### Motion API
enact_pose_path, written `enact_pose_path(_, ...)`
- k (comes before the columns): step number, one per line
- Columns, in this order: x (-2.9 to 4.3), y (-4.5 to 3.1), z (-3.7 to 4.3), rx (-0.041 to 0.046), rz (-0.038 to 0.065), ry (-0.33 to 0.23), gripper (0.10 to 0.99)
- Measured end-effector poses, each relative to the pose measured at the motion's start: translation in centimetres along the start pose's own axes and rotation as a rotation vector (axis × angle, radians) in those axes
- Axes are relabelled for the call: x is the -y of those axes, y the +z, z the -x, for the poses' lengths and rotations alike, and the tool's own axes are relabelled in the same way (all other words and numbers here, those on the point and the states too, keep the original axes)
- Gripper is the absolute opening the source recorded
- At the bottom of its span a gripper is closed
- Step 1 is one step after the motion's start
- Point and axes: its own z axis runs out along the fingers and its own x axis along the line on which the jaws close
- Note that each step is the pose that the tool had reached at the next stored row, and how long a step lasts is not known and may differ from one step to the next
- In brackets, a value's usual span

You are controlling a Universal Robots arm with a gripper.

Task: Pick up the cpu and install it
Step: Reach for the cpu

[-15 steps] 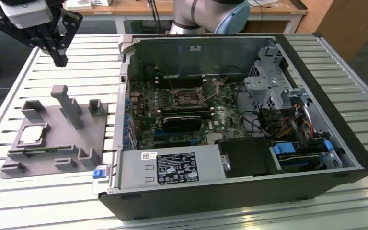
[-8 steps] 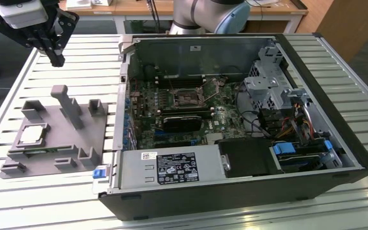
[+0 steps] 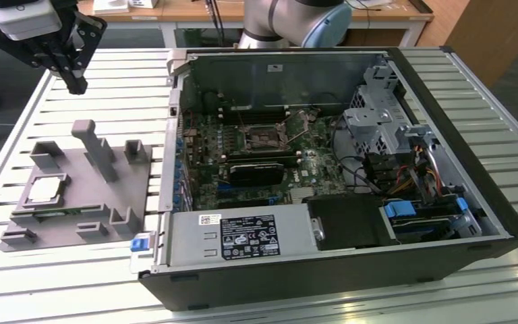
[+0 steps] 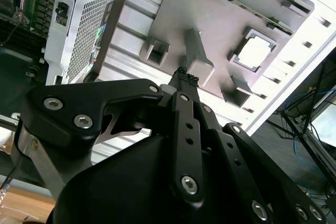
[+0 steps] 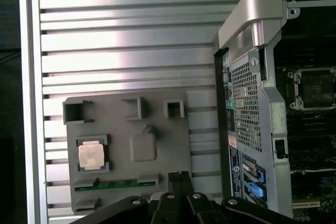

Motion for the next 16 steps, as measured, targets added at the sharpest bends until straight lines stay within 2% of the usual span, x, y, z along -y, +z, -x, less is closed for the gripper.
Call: enact_pose_path(16,0.07,-0.03,-0.94,-0.0001,0.0,0.0,0.106)
